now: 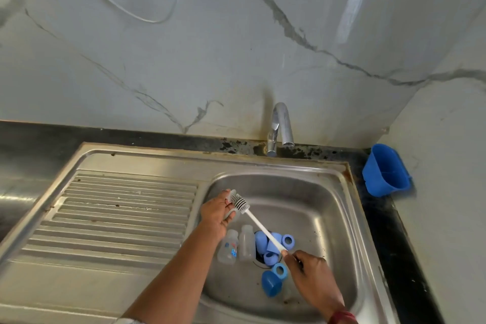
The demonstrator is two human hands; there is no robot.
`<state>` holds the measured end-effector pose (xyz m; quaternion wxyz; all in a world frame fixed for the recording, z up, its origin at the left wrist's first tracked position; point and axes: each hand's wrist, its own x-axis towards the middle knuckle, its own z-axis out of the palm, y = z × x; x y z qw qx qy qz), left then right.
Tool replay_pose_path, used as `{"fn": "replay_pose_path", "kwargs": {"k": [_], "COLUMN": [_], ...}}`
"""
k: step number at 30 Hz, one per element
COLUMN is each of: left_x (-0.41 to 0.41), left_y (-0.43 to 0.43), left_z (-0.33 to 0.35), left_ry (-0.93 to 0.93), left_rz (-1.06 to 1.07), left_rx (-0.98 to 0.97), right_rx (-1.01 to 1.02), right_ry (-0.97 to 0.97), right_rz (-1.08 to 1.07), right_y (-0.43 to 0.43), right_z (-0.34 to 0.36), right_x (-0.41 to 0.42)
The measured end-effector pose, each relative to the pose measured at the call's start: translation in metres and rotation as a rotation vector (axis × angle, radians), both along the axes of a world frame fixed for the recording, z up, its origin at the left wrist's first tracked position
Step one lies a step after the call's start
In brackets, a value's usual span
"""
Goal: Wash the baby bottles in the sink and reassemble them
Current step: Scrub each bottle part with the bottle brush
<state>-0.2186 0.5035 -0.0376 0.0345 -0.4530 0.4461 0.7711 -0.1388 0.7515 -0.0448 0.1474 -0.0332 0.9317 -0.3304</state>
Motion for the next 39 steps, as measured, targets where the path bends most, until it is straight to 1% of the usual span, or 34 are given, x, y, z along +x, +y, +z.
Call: {"fn": "replay_pose_path", "kwargs": {"k": [4, 9, 11, 13, 17, 21, 25, 28, 33, 34, 35, 37, 39], "left_x": [0.009, 0.016, 0.018, 0.020, 0.025, 0.024, 0.020, 0.020, 0.019, 0.019, 0.019, 0.021, 0.026], "left_y": [-0.010, -0.028, -0.034, -0.040, -0.043, -0.043, -0.045, -0.051, -0.054, -0.054, -0.054, -0.054, -0.052], "left_z": [0.005, 0.008, 0.009, 0.010, 0.010, 0.011, 0.012, 0.011, 0.008, 0.007, 0.008, 0.008, 0.008], "left_ry": [0.017, 0.062, 0.074, 0.082, 0.066, 0.026, 0.006, 0.008, 0.063, 0.076, 0.088, 0.106, 0.139], "left_rz": [0.029, 0.029, 0.007, -0.013, -0.069, -0.054, 0.025, 0.036, -0.015, -0.031, -0.046, -0.068, -0.076], "left_rx": [0.022, 0.030, 0.022, 0.012, 0.009, 0.000, -0.004, -0.024, -0.096, -0.107, -0.115, -0.114, -0.076], "right_rx": [0.009, 0.121, 0.178, 0.242, 0.345, 0.424, 0.412, 0.416, 0.398, 0.357, 0.291, 0.114, -0.111], "right_ry": [0.072, 0.196, 0.287, 0.419, 0.574, 0.589, 0.553, 0.538, 0.389, 0.359, 0.287, 0.086, -0.128], "right_rz": [0.013, 0.030, 0.038, 0.067, 0.074, 0.098, 0.139, 0.170, 0.190, 0.164, 0.144, 0.104, 0.020], "right_y": [-0.012, -0.024, -0.027, -0.030, -0.034, -0.035, -0.039, -0.044, -0.050, -0.051, -0.053, -0.056, -0.057], "right_z": [0.009, 0.010, 0.008, 0.009, 0.014, 0.019, 0.016, 0.007, 0.000, -0.001, 0.000, 0.004, 0.008], "right_x": [0.006, 0.010, 0.013, 0.016, 0.020, 0.017, 0.014, 0.015, 0.017, 0.018, 0.019, 0.017, 0.014]}}
